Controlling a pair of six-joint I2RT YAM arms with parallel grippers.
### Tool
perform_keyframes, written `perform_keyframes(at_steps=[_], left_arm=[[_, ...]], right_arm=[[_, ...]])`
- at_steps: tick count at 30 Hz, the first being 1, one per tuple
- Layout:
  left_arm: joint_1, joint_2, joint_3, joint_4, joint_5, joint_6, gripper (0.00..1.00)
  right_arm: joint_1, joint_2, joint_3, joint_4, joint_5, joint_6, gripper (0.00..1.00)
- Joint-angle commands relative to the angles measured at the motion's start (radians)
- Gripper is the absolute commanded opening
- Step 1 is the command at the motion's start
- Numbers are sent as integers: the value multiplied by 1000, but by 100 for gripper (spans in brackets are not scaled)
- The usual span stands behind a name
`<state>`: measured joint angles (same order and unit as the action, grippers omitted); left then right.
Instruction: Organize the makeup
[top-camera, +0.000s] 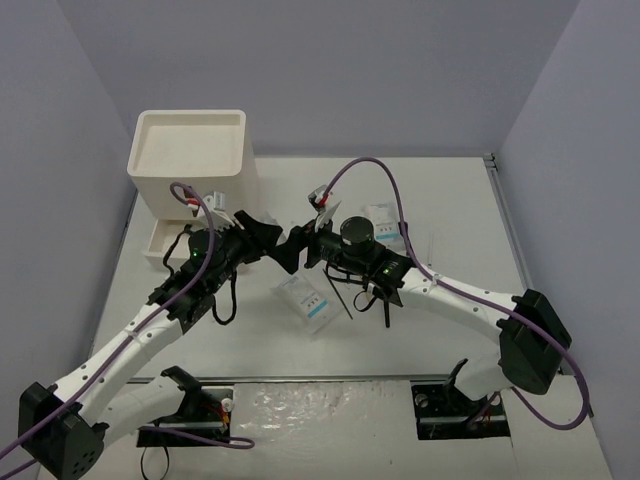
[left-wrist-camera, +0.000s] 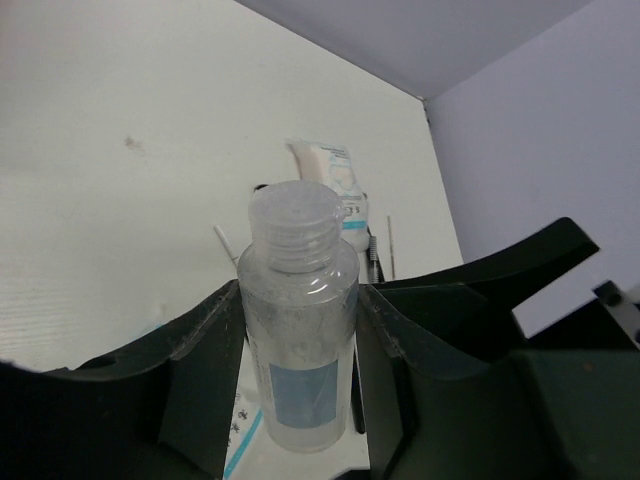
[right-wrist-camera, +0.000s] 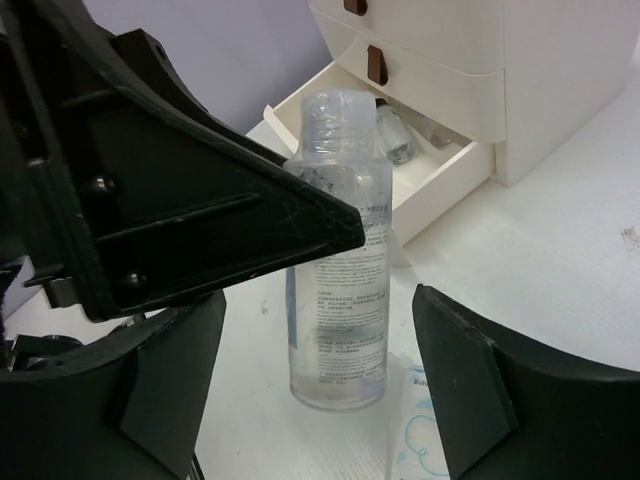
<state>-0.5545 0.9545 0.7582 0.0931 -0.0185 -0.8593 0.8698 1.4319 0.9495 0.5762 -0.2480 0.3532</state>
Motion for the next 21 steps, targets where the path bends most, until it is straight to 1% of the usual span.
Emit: perform_keyframes(at_steps=[1, 2, 3, 9, 12, 15, 17, 20, 21], left_arm=[[57, -10, 34, 25, -97, -37, 0], [97, -11, 29, 15, -101, -53, 0], [135, -9, 20, 10, -102, -70, 0], [350, 32, -8, 16, -85, -170, 0], [454, 84, -11, 44, -64, -234, 0], [528, 167, -25, 119, -32, -304, 0], [578, 230, -15, 143, -26, -326, 0], [610, 290, 9, 143, -32, -348, 1], [617, 309, 23, 133, -35, -349, 3]], right_arm=[[5, -88, 26, -8, 69, -51, 95], [5, -111, 22, -29, 83, -62, 98], [5, -130, 18, -51, 99, -72, 100], [2, -238, -27, -171, 233, -118, 100], [3, -290, -56, -206, 273, -135, 100], [0, -339, -84, -216, 306, -148, 100], [-3, -365, -106, -218, 316, -156, 100], [-7, -385, -120, -231, 325, -165, 100], [-9, -389, -125, -234, 331, -168, 100]])
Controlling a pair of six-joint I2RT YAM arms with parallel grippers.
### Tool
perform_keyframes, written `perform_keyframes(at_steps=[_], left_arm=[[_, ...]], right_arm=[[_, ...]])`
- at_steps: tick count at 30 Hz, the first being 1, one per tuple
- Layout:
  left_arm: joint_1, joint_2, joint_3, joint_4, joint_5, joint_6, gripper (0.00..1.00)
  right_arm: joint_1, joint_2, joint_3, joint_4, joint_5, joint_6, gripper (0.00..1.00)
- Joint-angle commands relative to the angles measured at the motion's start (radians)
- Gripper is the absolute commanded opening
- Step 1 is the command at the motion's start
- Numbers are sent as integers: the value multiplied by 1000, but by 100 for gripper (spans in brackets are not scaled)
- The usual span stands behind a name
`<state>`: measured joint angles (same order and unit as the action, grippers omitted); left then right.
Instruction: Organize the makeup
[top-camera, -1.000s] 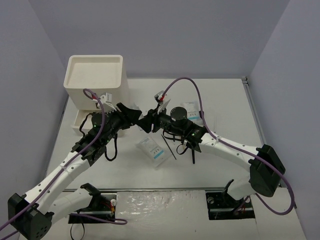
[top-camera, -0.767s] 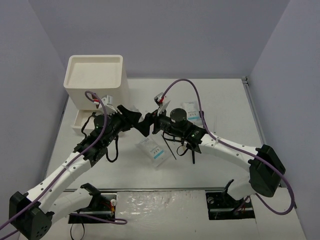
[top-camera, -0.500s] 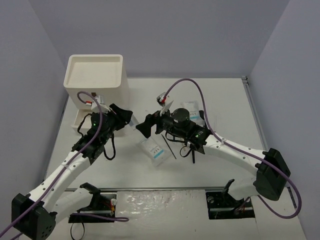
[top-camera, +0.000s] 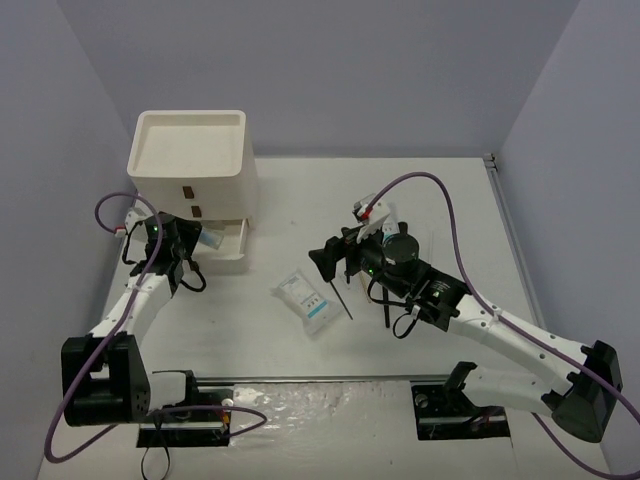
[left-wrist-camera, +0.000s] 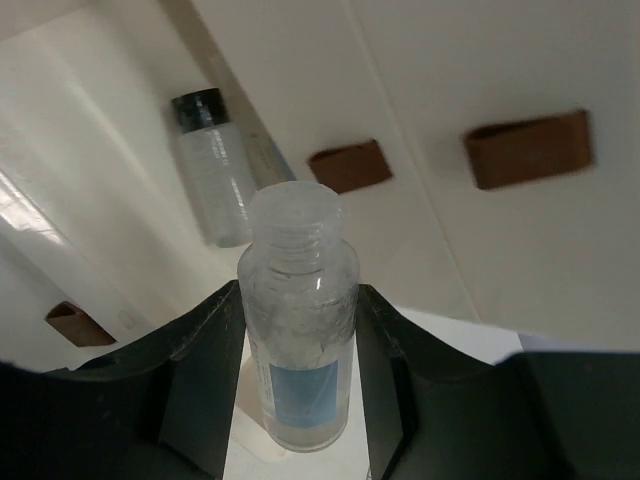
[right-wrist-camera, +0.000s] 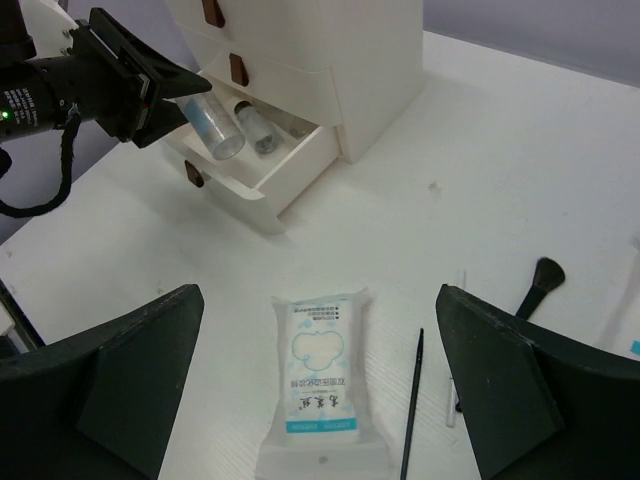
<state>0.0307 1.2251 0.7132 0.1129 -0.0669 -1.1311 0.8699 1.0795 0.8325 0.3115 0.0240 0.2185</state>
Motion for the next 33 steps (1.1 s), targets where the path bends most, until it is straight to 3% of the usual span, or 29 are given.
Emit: perform_keyframes(at_steps=[1, 6, 11, 15, 22, 28, 33], left_arm=[[38, 57, 83, 98, 10, -76, 5], [53, 98, 118, 16, -21, -72, 27], [73, 120, 150, -11, -9, -35, 65], [80, 126, 173, -40, 10, -11, 78], [86, 77, 198, -167, 61, 106, 81], [86, -13, 214, -376, 67, 475, 79], [86, -96, 120, -404, 111, 672, 75]], right_arm=[[-10, -40, -13, 29, 66, -35, 100], [-18, -40, -20, 24, 79, -42, 100], [-20, -14, 0, 18, 70, -45, 100], [-20, 11, 12, 20, 63, -39, 100], [-20, 69, 62, 23, 71, -33, 100], [-20, 137, 128, 9, 79, -25, 100], [-22, 157, 137, 12, 57, -27, 100]])
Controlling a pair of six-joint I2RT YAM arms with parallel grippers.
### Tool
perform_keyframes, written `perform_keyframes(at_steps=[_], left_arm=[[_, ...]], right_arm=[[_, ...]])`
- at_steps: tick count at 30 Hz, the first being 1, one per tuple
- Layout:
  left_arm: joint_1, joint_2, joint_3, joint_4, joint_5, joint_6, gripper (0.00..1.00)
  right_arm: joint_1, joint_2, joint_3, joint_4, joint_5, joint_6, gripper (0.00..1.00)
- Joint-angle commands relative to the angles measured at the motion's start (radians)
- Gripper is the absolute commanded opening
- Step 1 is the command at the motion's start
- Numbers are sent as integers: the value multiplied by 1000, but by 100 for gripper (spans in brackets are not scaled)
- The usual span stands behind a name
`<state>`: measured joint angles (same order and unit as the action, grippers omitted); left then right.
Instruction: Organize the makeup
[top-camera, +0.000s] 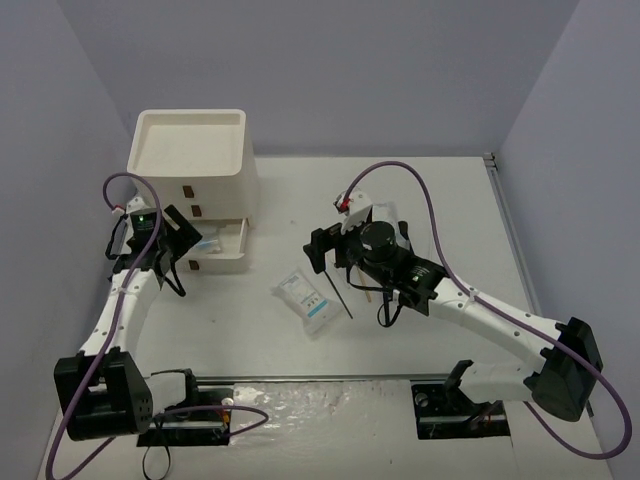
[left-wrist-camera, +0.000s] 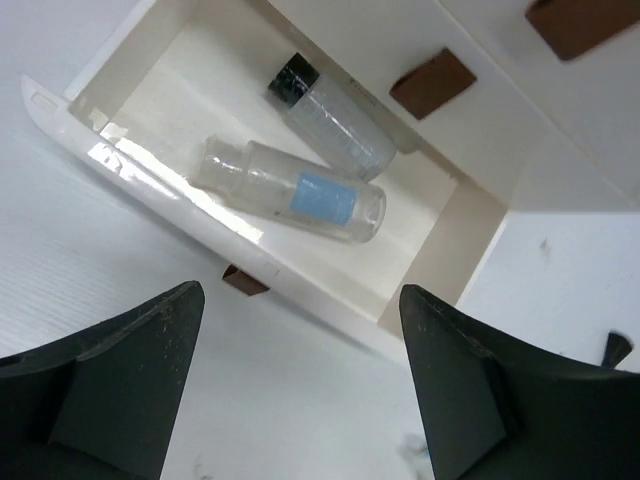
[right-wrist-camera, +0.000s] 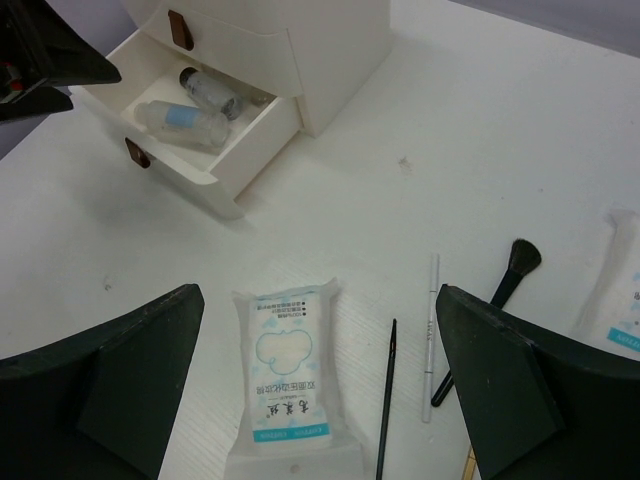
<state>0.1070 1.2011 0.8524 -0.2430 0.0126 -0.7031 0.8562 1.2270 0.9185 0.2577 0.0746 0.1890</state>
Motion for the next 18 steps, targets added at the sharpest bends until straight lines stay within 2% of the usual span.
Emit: perform_keyframes(at_steps=[1, 3, 10, 18], left_arm=[[10, -82, -47, -28, 29, 258, 73], [10, -86, -88, 14, 32, 266, 68], [9, 8, -154, 199, 70, 231, 63], [8, 72, -201, 343, 68, 260, 45]], right_arm=[[-8, 10, 48, 68, 3, 1, 100], [-8, 9, 40, 74, -4, -2, 100], [-9, -30, -2, 112, -36, -2, 100], [-17, -65, -36, 138, -55, -21, 100]])
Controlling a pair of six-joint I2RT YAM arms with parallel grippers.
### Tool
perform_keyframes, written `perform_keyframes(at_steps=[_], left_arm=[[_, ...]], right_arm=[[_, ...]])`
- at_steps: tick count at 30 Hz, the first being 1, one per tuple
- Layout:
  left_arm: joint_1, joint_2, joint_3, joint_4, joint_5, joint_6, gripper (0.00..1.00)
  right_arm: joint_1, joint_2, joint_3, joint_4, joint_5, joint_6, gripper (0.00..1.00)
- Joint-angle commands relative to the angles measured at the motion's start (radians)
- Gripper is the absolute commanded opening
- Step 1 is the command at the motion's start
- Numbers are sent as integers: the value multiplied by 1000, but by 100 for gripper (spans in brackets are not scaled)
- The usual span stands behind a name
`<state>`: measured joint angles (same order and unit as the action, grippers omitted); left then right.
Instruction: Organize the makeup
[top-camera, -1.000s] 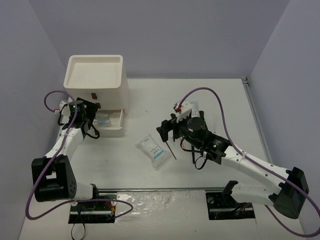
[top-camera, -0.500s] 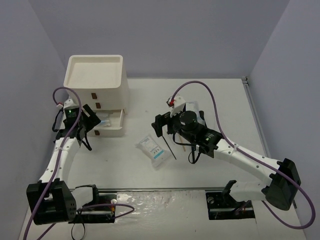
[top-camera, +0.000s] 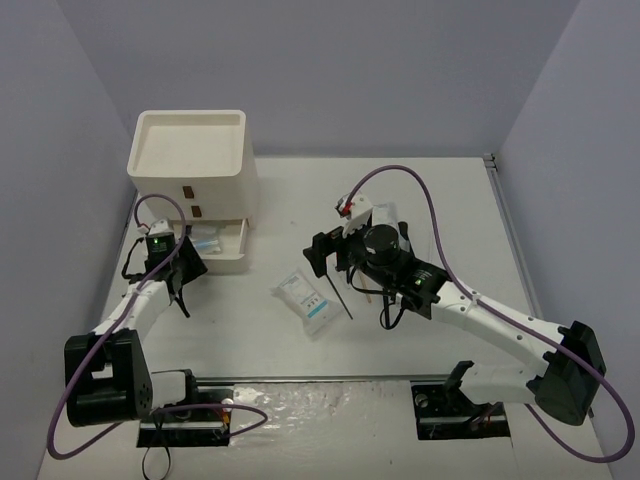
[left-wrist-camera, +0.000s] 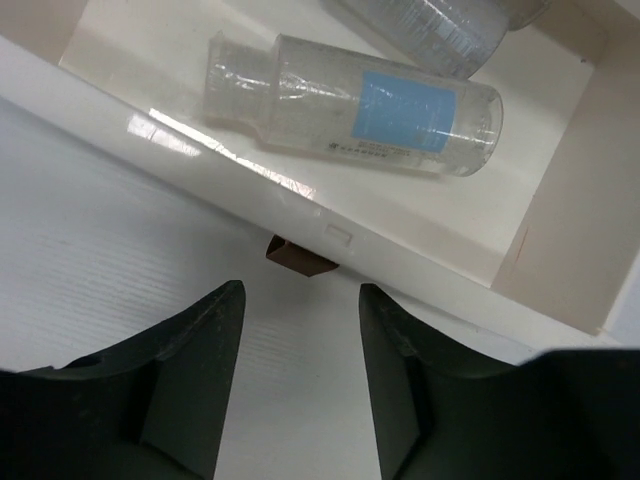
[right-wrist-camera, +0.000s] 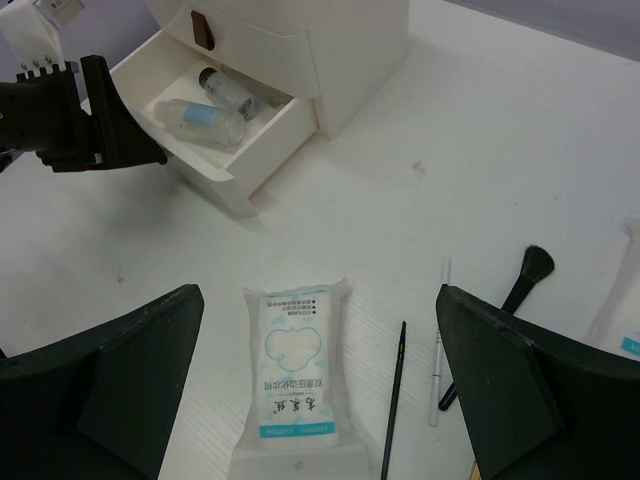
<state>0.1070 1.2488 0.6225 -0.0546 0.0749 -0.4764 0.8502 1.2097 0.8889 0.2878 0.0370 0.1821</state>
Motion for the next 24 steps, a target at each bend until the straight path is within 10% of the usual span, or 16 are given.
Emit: perform_keyframes(at_steps=[1, 24], left_arm=[[8, 39, 32, 161, 9, 42, 43], [-6, 123, 57, 426, 82, 59, 1]], right_arm=[[-12, -50, -11, 112, -22, -13, 100], [-25, -67, -45, 140, -75, -15, 100]])
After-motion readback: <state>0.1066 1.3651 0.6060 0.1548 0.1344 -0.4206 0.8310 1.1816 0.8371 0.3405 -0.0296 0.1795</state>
